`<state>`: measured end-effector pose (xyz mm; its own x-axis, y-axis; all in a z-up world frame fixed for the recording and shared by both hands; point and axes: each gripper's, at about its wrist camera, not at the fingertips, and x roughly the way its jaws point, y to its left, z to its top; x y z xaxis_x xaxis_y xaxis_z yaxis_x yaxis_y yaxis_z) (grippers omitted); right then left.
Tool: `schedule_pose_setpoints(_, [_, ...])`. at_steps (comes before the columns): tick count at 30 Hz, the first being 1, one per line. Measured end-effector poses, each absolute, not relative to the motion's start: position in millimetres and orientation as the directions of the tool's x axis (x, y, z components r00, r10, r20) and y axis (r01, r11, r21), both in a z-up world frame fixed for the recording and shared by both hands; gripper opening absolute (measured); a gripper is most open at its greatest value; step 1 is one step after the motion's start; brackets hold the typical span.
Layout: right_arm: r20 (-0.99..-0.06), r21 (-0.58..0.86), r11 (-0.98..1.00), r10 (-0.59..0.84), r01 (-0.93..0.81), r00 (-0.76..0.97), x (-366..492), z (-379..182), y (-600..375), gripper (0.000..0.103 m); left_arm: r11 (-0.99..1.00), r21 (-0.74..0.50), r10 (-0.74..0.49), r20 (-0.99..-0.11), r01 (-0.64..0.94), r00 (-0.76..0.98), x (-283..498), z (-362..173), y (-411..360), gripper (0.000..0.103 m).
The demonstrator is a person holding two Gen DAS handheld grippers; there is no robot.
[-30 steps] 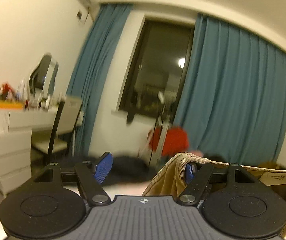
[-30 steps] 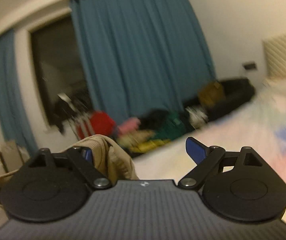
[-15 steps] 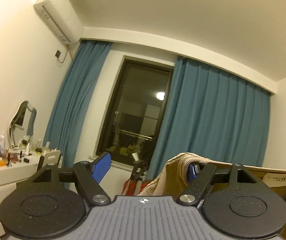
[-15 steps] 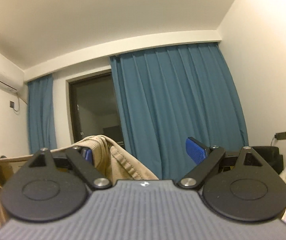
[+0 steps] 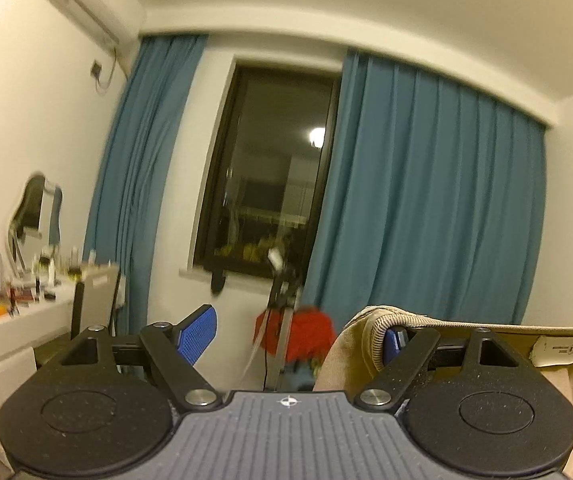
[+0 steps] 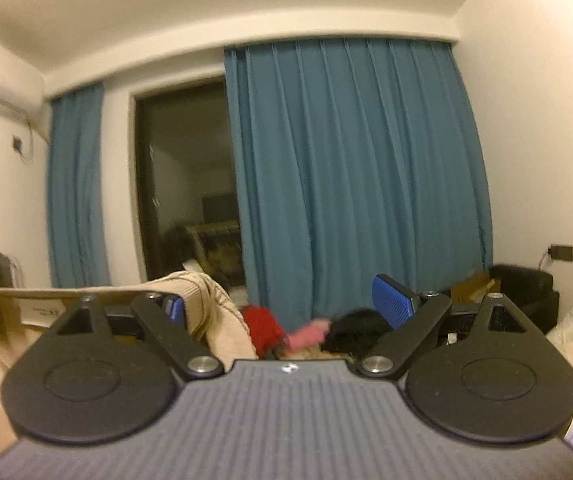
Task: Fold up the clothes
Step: 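Lift the t-shirt with both tools and shake it out in the air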
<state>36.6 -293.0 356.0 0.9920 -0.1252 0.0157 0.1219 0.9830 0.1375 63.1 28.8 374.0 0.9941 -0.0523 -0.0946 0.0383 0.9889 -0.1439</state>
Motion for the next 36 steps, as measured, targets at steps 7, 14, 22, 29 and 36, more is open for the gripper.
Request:
schedule_pose_setpoints(7, [-0.183,0.108,0.977,-0.163,0.185,0.970,198,259,-314,0.090,0.994,-0.105,-0.006,-0.268,-0.023,0.963,232,259,-5,0.083])
schedule_pose_setpoints(14, [-0.432,0.080,0.964,-0.196,0.254,0.880,359,104,-353,0.090,0.999,0.051,0.041,-0.483,-0.019,0.875,408,103,-55,0.083])
schedule_pose_setpoints(22, [-0.755,-0.039,0.993,-0.104,0.113,0.647,461,-40,-360,0.090,0.974,0.215,0.115,-0.726,0.065,0.679,509,-63,-81,0.082])
schedule_pose_setpoints(29, [-0.746,-0.055,0.997,-0.078,0.056,0.661,460,-41,-352,0.090,0.951,0.288,0.138,-0.721,0.113,0.679,506,-84,-71,0.083])
schedule_pose_setpoints(36, [-0.585,-0.076,0.976,-0.211,0.206,0.783,422,0,-336,0.090,0.972,0.235,0.119,-0.544,0.014,0.831,447,-26,-68,0.085])
